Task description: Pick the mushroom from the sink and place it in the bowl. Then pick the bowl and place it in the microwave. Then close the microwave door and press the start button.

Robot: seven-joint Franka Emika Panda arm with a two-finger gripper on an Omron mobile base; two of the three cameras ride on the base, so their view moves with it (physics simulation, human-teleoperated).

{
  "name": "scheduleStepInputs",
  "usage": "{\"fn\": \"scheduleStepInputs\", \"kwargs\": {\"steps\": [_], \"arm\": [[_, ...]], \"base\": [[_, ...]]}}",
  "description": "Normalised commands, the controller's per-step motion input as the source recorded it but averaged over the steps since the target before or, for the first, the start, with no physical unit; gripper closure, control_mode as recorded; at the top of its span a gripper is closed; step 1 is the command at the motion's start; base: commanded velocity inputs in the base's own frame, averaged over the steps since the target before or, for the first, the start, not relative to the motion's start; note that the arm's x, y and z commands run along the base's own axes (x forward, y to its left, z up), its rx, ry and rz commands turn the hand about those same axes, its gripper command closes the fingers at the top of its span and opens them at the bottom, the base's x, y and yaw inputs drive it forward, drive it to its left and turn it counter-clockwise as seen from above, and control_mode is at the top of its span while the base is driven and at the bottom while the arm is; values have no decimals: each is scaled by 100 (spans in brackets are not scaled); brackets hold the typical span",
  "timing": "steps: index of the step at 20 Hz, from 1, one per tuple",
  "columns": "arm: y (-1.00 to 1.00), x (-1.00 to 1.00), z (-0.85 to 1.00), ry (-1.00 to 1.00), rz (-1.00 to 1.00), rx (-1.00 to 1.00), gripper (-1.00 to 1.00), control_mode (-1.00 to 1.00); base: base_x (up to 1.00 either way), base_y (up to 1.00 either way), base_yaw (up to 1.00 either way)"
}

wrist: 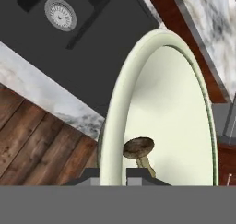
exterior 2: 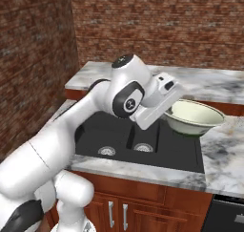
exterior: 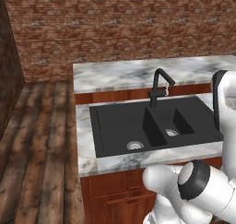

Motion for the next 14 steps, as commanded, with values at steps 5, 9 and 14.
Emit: {"fn": "scheduleStepInputs", "kwargs": {"steps": [5, 9, 14], "arm": [[100, -58, 88, 6, 17, 0, 100, -100], [100, -39, 25, 0, 16, 0, 100, -100], [100, -20, 0, -8, 23, 0, 100, -100]], "base": [[0, 0, 0], [0, 0, 0], [0, 0, 0]]}}
